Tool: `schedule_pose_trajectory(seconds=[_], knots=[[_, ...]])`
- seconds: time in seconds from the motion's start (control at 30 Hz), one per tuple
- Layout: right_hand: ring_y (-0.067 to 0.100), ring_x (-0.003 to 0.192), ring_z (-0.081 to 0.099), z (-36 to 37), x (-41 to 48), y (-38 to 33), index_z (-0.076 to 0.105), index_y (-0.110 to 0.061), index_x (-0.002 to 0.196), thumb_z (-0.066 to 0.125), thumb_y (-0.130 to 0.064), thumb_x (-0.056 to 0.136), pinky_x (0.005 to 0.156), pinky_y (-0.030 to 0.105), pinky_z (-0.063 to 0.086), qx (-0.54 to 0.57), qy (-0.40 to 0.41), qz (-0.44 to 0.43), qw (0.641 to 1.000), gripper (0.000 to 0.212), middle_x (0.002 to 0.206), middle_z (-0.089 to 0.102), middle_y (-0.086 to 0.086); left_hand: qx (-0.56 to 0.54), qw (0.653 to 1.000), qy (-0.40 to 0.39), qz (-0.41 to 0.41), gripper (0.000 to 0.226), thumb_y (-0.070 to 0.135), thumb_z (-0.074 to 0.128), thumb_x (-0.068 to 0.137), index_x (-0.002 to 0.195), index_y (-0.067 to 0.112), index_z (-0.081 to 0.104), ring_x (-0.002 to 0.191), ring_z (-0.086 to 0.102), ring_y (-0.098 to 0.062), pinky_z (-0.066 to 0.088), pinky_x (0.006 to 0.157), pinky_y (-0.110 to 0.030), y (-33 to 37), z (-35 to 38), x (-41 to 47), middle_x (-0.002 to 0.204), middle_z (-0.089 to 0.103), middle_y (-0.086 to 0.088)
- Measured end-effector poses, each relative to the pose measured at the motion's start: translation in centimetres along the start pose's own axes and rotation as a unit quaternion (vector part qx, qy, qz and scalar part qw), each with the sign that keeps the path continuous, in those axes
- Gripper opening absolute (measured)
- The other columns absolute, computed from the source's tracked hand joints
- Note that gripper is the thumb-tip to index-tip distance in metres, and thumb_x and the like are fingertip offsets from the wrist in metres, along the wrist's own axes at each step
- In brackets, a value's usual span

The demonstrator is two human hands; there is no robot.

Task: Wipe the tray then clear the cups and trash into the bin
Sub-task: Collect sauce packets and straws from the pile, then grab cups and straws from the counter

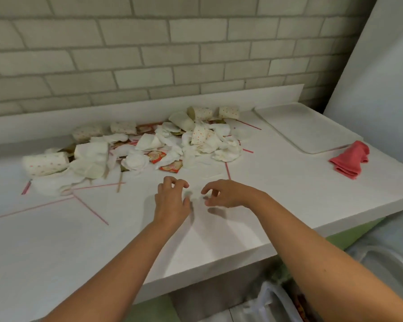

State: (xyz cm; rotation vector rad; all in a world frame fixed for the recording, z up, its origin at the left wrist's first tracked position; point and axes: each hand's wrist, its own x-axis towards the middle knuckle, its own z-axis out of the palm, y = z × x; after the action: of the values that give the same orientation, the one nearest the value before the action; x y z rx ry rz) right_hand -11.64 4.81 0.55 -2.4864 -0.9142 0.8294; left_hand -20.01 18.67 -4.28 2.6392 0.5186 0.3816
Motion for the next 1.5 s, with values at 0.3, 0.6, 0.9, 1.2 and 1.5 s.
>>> schedule_pose_trajectory(seconds=[0.3, 0.6, 0.9, 1.2, 1.5], knots=[[0.021, 0.114, 0.051, 4.3, 7.7, -10.6, 0.055, -0.014, 0.128, 0.056, -0.026, 0.093, 0.089, 0.024, 0.038, -0.059, 0.002, -0.098, 0.993, 0.038, 0.126, 0.052, 0.008, 0.068, 0.991, 0.027, -0.116, 0.047, -0.012, 0.045, 0.082, 0.116, 0.015, 0.061, 0.118, 0.039, -0.026, 0.037, 0.093, -0.033, -13.4, -6.5, 1.1, 0.13, 0.043, -0.006], [0.028, 0.132, 0.03, 8.7, 13.8, -19.0, 0.043, -0.009, 0.138, 0.058, -0.04, 0.089, 0.105, 0.038, 0.036, -0.131, 0.064, -0.139, 0.98, 0.06, 0.141, 0.034, 0.011, 0.102, 0.972, 0.058, -0.202, 0.032, 0.0, 0.049, 0.089, 0.116, 0.01, 0.063, 0.111, 0.046, -0.029, 0.041, 0.091, -0.036, -23.3, -11.0, 1.3, 0.124, 0.049, -0.011], [0.029, 0.126, 0.036, 11.7, 16.9, -22.1, 0.047, -0.008, 0.131, 0.044, -0.038, 0.096, 0.104, 0.04, 0.03, -0.262, 0.09, -0.113, 0.954, 0.046, 0.136, 0.039, 0.012, 0.172, 0.961, 0.005, -0.218, 0.02, 0.018, 0.049, 0.094, 0.102, 0.015, 0.067, 0.105, 0.049, -0.025, 0.04, 0.085, -0.033, -27.9, -13.1, 1.5, 0.109, 0.059, -0.006], [0.027, 0.114, 0.053, 11.3, 16.7, -23.5, 0.054, -0.007, 0.115, 0.05, -0.008, 0.089, 0.102, 0.036, 0.033, -0.301, 0.069, -0.095, 0.947, 0.027, 0.12, 0.056, 0.011, 0.228, 0.947, -0.129, -0.184, 0.03, 0.004, 0.035, 0.094, 0.121, 0.005, 0.046, 0.115, 0.044, -0.025, 0.039, 0.092, -0.032, -27.1, -12.9, 2.3, 0.123, 0.045, -0.011], [0.027, 0.108, 0.059, 11.3, 16.2, -22.8, 0.055, -0.005, 0.117, 0.042, -0.008, 0.094, 0.08, 0.03, 0.043, -0.31, 0.019, -0.034, 0.95, 0.027, 0.119, 0.058, 0.009, 0.174, 0.956, -0.178, -0.157, 0.028, 0.016, 0.034, 0.096, 0.113, 0.002, 0.051, 0.09, 0.048, -0.02, 0.041, 0.079, -0.027, -25.3, -12.5, 2.9, 0.098, 0.039, -0.006]])
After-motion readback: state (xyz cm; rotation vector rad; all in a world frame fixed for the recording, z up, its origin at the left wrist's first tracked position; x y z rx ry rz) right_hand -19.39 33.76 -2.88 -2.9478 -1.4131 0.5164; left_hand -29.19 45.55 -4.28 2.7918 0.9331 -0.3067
